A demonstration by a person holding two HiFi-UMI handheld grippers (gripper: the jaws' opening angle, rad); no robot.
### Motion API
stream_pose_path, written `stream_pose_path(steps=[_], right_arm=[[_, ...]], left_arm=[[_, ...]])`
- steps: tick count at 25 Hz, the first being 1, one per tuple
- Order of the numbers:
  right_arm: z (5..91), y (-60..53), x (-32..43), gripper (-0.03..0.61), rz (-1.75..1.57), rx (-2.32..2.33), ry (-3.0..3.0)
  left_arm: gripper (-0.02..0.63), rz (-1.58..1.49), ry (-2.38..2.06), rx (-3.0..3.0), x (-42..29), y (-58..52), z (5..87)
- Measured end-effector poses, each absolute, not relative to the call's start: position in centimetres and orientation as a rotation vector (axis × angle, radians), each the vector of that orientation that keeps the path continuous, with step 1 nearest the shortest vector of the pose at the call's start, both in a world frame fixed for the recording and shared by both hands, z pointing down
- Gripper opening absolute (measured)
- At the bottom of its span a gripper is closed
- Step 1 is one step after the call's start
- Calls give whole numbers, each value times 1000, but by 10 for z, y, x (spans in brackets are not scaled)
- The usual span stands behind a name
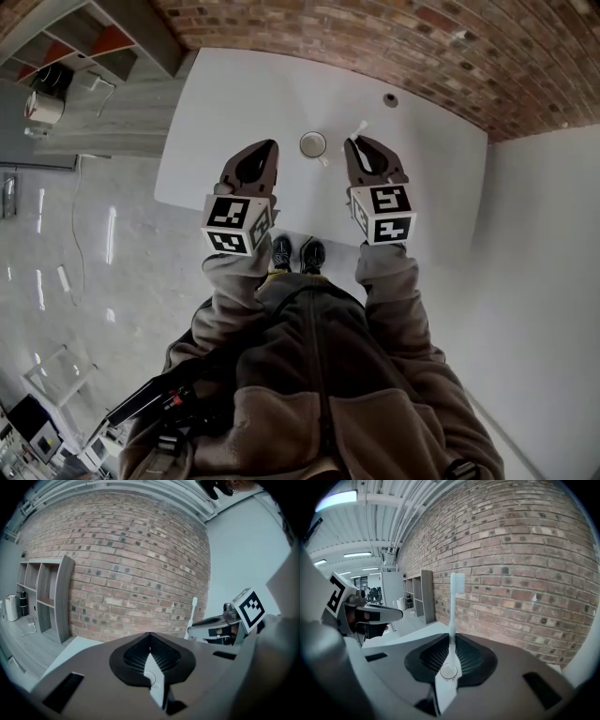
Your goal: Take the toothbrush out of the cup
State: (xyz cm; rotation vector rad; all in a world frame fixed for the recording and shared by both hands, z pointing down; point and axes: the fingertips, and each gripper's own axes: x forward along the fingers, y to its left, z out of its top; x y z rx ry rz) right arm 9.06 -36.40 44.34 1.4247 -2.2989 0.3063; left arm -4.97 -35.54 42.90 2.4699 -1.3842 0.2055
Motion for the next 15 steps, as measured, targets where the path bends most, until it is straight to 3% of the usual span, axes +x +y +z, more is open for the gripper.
stream_pose_path(steps=[15], right_arm=[[316, -338, 116, 44, 92, 1620, -2417]], left_arm=[[3, 56, -1416, 2698, -18, -353, 307]])
